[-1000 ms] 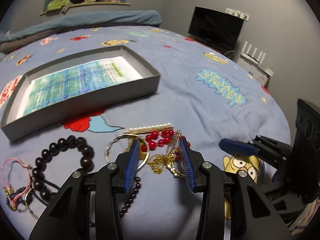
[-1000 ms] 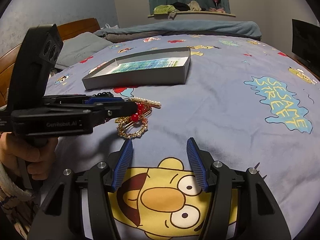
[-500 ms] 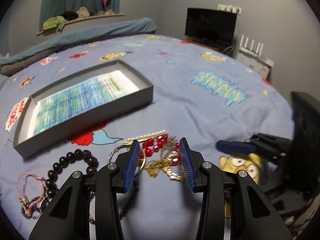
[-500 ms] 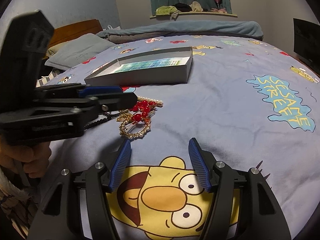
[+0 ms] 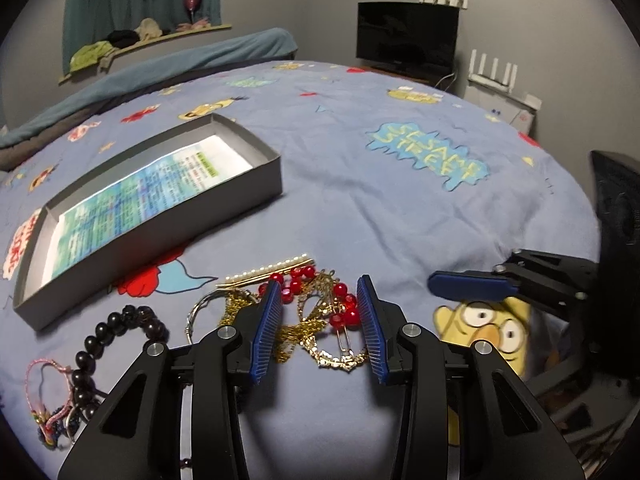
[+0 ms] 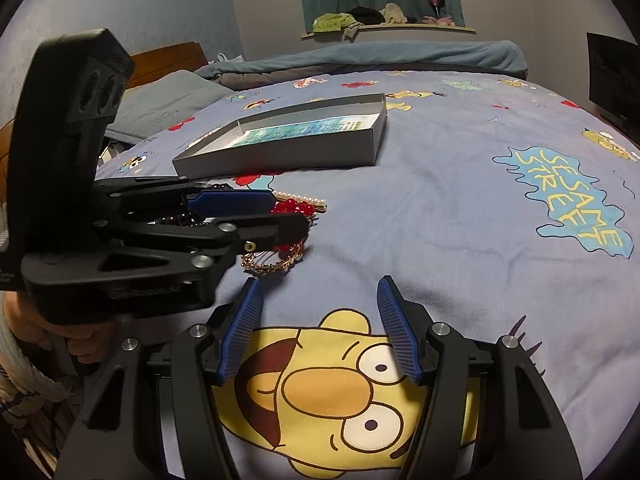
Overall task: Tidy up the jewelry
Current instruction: 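Close the left tool on the red-beaded tassel earrings and lift them, then carry the earrings up with the left tool while the right tool approaches the gold ring clip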
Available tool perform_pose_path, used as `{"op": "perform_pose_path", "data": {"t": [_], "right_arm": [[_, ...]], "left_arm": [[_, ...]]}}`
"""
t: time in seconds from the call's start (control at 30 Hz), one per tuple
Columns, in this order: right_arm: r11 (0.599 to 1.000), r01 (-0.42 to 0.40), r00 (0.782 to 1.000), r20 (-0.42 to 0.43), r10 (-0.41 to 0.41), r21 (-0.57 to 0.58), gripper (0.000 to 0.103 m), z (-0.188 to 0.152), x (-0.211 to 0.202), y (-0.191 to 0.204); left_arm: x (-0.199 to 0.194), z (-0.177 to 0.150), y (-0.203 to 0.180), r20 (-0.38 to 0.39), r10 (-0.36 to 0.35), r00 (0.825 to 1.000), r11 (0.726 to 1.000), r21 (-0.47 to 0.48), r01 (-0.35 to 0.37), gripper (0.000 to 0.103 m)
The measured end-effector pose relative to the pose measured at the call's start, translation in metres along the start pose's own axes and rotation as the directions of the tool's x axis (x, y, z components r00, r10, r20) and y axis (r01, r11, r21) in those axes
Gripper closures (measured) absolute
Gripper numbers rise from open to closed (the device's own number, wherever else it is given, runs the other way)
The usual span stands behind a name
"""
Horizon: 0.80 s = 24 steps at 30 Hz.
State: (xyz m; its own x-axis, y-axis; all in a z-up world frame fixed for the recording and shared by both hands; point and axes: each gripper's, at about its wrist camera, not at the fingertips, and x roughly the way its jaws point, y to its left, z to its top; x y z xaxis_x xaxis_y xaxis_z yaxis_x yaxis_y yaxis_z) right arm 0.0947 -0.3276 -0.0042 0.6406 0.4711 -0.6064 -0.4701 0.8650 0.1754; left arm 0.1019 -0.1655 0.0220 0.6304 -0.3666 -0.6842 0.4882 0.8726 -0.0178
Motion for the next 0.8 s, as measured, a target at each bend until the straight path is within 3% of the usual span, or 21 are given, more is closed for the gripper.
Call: {"op": "perform_pose_path", "data": {"t": [0.03,0.13,0.33,0.47,0.8], "right_arm": [[1.000,0.000,1.000,-0.001,0.000,0.000,0.042,0.000,0.000,0.000],[1.000,0.003,1.000,-0.003,-0.003,-0.001,0.042,0.000,-0.001,0.000],[1.000,0.015,1.000,0.001,-0.015,-0.006,0.042,0.004,-0.003,0.004],[1.000,0.013,1.000,0.015,-0.013,-0.008,0.042,0.009,-0.009,0.008],[0.998,0.018,1.000,0.003,-0.018,-0.053,0.042,0.028,0.001,0.026]], "left_arm": [[0.002,0.000,0.000,-0.003,0.001,1.000,1.000,-0.001,-0.001,0.079],[-0.002,0.002,0.001,0.023,0.019,1.000,1.000,-0.019,-0.019,0.089],[-0.041,0.005,0.003,0.127,0.027,0.992,1.000,-0.012,-0.025,0.091],[-0.070,0.008,0.022,0.183,0.009,0.983,0.997,-0.072,0.004,0.091],[-0.104,0.006,0.056,0.225,0.023,0.974,0.990,-0.139,0.009,0.091]]}}
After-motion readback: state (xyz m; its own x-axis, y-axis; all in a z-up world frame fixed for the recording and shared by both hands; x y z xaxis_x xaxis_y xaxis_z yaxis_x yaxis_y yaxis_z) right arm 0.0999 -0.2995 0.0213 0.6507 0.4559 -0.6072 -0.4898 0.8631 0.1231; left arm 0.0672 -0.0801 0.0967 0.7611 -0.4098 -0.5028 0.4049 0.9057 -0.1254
